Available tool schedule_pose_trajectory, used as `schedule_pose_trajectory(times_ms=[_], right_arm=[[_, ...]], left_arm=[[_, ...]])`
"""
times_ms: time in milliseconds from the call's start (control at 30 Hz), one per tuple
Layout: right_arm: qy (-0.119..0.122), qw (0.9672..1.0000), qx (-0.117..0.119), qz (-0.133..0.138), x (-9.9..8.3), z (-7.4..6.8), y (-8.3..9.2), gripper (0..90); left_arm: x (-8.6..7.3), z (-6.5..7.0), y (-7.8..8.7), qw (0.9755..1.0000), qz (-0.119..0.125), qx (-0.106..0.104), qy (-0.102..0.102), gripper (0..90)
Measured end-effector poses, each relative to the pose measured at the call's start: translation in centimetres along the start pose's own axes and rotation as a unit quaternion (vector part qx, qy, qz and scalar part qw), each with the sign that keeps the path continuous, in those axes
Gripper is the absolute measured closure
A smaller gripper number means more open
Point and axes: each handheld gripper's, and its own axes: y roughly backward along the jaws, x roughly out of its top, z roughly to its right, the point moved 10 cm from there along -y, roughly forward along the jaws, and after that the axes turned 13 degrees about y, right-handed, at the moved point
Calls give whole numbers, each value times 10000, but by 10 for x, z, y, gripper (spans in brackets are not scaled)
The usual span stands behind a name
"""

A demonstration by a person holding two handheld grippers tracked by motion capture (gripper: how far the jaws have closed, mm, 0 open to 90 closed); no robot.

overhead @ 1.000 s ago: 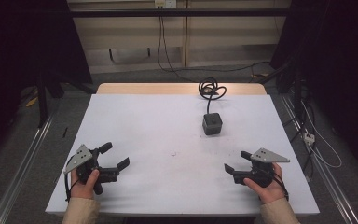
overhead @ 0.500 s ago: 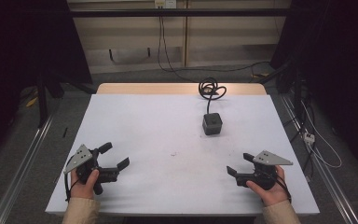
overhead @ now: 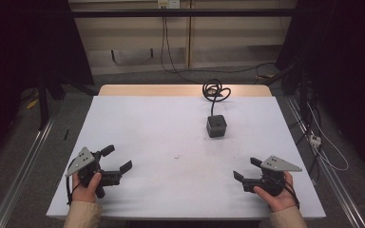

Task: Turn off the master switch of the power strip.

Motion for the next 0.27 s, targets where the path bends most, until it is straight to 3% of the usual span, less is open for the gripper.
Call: schedule_pose_trajectory(times_ms=[267], right_arm=[[21,10000,-29,-37,-1,1,-3,138]], left_arm=[[-1,-1,-1,10000,-13,11,12,21]])
